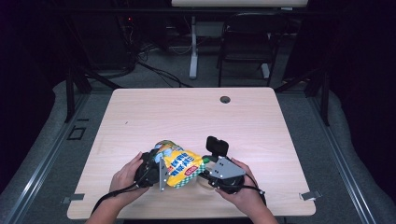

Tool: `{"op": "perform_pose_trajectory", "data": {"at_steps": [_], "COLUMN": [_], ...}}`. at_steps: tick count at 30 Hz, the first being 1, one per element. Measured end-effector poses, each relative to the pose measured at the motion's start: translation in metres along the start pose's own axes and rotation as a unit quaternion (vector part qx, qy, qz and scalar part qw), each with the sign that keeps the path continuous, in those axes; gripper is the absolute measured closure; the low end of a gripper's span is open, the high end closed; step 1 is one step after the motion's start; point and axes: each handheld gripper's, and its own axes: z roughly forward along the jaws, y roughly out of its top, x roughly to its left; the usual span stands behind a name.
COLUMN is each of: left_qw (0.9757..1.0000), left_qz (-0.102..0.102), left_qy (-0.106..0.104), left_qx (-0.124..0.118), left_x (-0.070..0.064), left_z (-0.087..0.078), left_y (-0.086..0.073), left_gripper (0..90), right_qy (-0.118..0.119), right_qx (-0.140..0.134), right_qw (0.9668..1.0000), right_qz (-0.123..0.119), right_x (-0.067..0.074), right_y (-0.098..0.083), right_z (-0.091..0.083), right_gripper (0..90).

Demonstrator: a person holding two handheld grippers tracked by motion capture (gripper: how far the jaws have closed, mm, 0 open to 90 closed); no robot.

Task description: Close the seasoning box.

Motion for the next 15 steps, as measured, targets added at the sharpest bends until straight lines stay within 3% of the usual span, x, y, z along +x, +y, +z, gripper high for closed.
{"op": "perform_pose_trajectory", "data": {"at_steps": [8,15], "left_qw": [0.9999,0.9999], "left_qz": [0.012,0.014], "left_qy": [0.002,-0.001], "left_qx": [0.006,0.01], "left_x": [0.0,0.0], "left_z": [0.001,0.002], "left_y": [0.001,0.002], "left_gripper": [55.8,55.8], "right_qy": [-0.034,-0.05], "right_qx": [0.021,0.028], "right_qw": [0.9961,0.992], "right_qz": [-0.079,-0.113], "right_x": [0.01,0.014], "right_y": [0.003,0.002], "right_z": [0.005,0.009], "right_gripper": [57.6,58.1]}}
